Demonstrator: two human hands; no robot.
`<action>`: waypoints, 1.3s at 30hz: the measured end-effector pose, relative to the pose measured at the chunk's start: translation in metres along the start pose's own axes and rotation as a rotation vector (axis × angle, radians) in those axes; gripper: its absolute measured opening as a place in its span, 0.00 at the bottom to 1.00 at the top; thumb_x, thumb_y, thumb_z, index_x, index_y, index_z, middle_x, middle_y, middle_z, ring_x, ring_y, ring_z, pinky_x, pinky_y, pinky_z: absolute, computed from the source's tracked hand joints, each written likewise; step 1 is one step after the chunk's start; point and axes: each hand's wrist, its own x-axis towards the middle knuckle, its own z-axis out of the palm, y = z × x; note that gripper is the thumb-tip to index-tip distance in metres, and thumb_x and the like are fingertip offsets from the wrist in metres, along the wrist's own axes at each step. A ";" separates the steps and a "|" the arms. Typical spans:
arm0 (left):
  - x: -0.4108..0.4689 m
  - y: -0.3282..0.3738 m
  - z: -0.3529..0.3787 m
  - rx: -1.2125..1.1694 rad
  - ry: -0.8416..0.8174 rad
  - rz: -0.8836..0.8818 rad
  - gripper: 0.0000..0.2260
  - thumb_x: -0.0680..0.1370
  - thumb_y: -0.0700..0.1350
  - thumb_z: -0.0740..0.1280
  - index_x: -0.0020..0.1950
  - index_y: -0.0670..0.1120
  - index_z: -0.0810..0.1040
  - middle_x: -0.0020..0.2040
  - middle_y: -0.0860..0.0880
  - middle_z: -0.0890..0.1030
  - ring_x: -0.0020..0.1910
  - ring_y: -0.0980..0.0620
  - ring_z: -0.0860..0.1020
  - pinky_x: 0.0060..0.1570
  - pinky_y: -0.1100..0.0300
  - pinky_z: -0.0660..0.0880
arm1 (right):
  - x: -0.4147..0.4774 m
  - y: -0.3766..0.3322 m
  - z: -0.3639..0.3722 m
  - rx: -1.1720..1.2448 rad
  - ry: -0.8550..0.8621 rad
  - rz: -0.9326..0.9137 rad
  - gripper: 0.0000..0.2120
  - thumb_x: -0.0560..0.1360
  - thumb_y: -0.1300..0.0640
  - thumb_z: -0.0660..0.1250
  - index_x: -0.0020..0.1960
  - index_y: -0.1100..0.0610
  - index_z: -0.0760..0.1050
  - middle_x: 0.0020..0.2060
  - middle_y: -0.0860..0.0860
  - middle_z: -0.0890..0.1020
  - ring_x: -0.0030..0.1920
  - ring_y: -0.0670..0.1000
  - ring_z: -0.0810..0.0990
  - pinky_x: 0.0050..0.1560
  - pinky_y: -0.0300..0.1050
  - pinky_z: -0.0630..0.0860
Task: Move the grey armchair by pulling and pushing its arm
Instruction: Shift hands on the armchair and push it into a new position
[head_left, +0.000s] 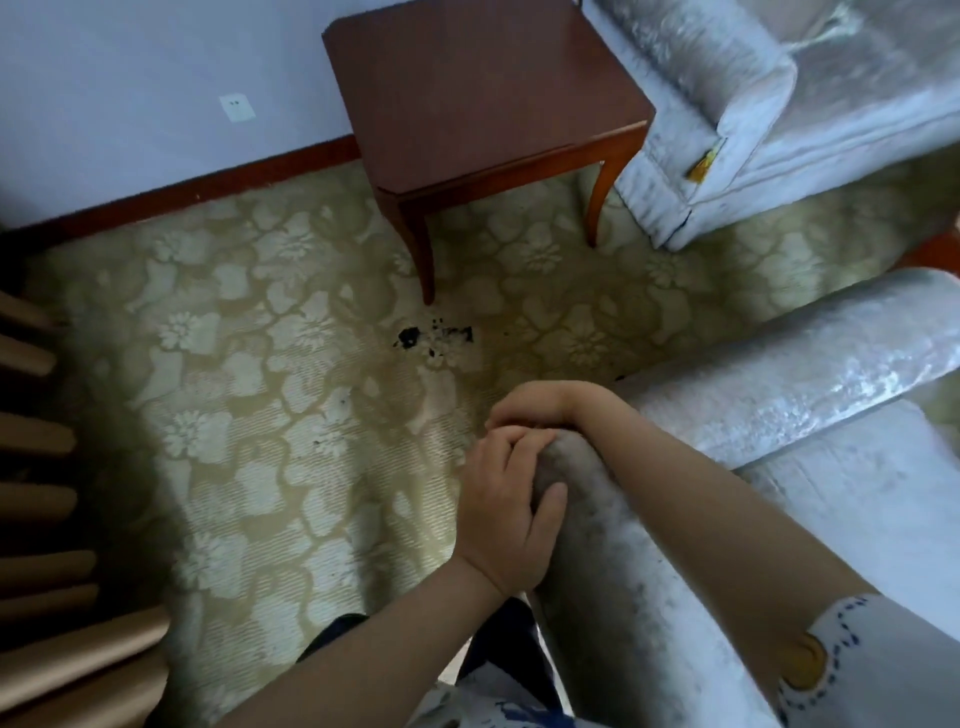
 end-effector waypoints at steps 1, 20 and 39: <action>0.000 -0.001 -0.001 0.025 -0.015 0.007 0.19 0.75 0.53 0.57 0.61 0.44 0.74 0.55 0.47 0.73 0.51 0.50 0.71 0.52 0.51 0.70 | -0.007 0.003 0.001 0.075 0.089 -0.005 0.16 0.78 0.54 0.59 0.60 0.61 0.77 0.59 0.58 0.78 0.61 0.58 0.75 0.63 0.49 0.69; -0.043 0.078 -0.001 0.503 -0.627 0.686 0.30 0.79 0.57 0.52 0.77 0.47 0.48 0.77 0.44 0.48 0.76 0.42 0.44 0.71 0.43 0.41 | -0.288 0.073 0.293 0.236 1.409 0.831 0.22 0.77 0.46 0.58 0.65 0.58 0.66 0.63 0.56 0.70 0.62 0.59 0.70 0.56 0.52 0.69; -0.254 0.177 0.076 0.610 -0.439 0.642 0.18 0.74 0.58 0.56 0.51 0.50 0.79 0.53 0.50 0.80 0.55 0.48 0.73 0.60 0.48 0.58 | -0.503 0.210 0.500 -0.024 1.165 0.962 0.23 0.78 0.40 0.53 0.68 0.52 0.63 0.63 0.51 0.70 0.62 0.56 0.72 0.57 0.48 0.68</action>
